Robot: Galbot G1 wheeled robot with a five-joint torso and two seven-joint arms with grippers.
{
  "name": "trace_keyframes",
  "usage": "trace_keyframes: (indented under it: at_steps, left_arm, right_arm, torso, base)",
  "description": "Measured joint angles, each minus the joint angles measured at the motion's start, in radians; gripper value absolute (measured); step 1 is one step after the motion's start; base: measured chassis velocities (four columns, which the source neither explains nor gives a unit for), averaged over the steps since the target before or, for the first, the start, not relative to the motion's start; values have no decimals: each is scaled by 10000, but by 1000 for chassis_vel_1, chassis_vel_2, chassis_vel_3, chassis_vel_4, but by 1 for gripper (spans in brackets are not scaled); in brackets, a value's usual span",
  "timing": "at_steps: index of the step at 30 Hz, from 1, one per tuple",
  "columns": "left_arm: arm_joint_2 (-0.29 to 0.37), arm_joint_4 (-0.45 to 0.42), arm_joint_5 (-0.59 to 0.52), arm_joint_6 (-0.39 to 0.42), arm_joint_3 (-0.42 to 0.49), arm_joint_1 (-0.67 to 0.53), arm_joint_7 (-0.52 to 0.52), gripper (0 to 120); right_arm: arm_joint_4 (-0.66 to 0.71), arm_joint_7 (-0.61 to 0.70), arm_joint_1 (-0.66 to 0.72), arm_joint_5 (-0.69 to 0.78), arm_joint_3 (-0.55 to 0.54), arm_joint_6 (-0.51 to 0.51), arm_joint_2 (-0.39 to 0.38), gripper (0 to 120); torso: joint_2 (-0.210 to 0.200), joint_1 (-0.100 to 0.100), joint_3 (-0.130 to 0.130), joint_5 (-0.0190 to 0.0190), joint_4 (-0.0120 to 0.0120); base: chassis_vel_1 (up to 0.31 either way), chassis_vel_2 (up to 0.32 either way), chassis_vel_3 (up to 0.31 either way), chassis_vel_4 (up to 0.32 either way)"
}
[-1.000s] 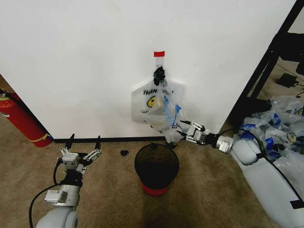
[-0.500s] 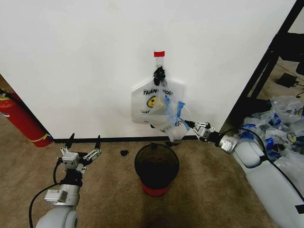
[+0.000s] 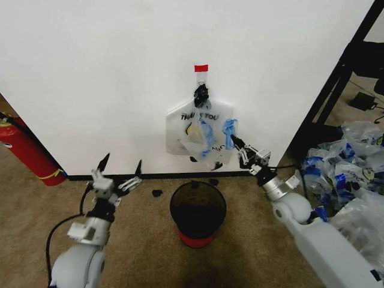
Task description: Pick up the garbage bag from the wall and place it over the trash bin.
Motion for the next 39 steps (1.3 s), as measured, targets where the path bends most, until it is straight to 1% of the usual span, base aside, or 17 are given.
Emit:
trace_keyframes:
  at_steps: [1, 2, 3, 6, 8, 10, 11, 14, 16, 18, 19, 21, 24, 28, 39]
  left_arm:
    - [63, -36, 49, 130, 198, -129, -11, 100]
    - [184, -45, 101, 355, 544, -353, -34, 100]
    - [184, -45, 101, 355, 544, -353, -34, 100]
    - [510, 153, 445, 763, 1207, -818, -42, 100]
    - [925, 436, 1203, 1005, 1697, -1194, 40, 100]
    - [1183, 485, 1560, 1134, 1936, -1393, 169, 100]
    - [1183, 485, 1560, 1134, 1936, -1393, 169, 100]
    - [1681, 523, 2282, 1355, 2391, -1823, 421, 100]
    - [2062, 833, 3115, 1304, 2670, -2378, 520, 100]
    - [2267, 1147, 3712, 1171, 2782, -2779, 530, 100]
    - [2267, 1147, 3712, 1171, 2782, -2779, 530, 100]
    - [2382, 1389, 4112, 1108, 2881, -3078, 498, 100]
    - [2417, 1918, 4761, 1141, 3111, -3768, 204, 100]
    - [2388, 2047, 4816, 1279, 3248, -3979, 115, 100]
    - [2118, 2426, 5248, 1465, 4105, -4416, 23, 100]
  right_arm:
    - [-43, -134, 32, 53, -52, 60, 29, 0]
    - [-105, -295, 44, 108, -96, 129, 51, 0]
    - [-105, -295, 44, 108, -96, 129, 51, 0]
    - [-272, -538, 46, 137, -103, 282, 100, 0]
    - [-350, -678, 47, 162, -67, 377, 127, 0]
    - [-343, -728, 40, 222, -43, 407, 126, 0]
    - [-343, -728, 40, 222, -43, 407, 126, 0]
    - [-260, -839, 20, 312, -4, 424, 133, 0]
    - [-123, -875, -27, 302, 7, 422, 203, 0]
    - [-49, -909, -58, 272, 11, 416, 246, 0]
    - [-49, -909, -58, 272, 11, 416, 246, 0]
    - [-5, -965, -80, 257, 19, 412, 277, 0]
    - [29, -1116, -126, 232, 73, 412, 314, 0]
    - [23, -1214, -145, 204, 102, 422, 323, 0]
    - [-53, -1315, -87, 53, 107, 449, 531, 0]
  torso:
    - [0, 0, 0, -1, 1]
    - [0, 0, 1, -7, -5]
    - [0, 0, 1, -7, -5]
    - [0, 2, 0, -2, -16]
    - [0, 2, 1, -4, -14]
    - [0, 2, 1, -5, -9]
    - [0, 2, 1, -5, -9]
    - [0, 2, 0, -4, -11]
    - [0, 2, 0, -4, -11]
    - [0, 2, 1, -5, -11]
    - [0, 2, 1, -5, -11]
    - [0, 2, 1, -5, -11]
    - [0, 2, 1, -5, -11]
    - [0, 2, 0, -5, -12]
    - [0, 0, 0, -3, -11]
  base:
    - [0, 0, 0, 0]
    - [0, 0, 0, 0]
    - [0, 0, 0, 0]
    - [0, 0, 0, 0]
    - [0, 0, 0, 0]
    - [0, 0, 0, 0]
    - [0, 0, 0, 0]
    - [0, 0, 0, 0]
    - [0, 0, 0, 0]
    - [0, 0, 0, 0]
    - [0, 0, 0, 0]
    - [0, 0, 0, 0]
    - [0, 0, 0, 0]
    - [0, 0, 0, 0]
    - [0, 0, 0, 0]
